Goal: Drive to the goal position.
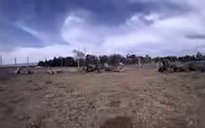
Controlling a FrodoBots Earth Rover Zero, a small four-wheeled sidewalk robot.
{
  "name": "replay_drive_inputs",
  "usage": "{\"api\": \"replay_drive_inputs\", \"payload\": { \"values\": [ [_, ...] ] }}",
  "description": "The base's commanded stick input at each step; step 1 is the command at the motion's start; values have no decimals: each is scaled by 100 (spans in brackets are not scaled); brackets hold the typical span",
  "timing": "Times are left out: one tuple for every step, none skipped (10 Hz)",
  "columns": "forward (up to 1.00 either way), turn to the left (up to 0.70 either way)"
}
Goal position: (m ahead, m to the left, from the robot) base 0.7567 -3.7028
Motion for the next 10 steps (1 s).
{"api": "replay_drive_inputs", "payload": {
  "values": [
    [70,27],
    [70,27],
    [70,27],
    [70,27],
    [70,27],
    [70,27],
    [70,27],
    [70,27],
    [70,27],
    [70,27]
  ]
}}
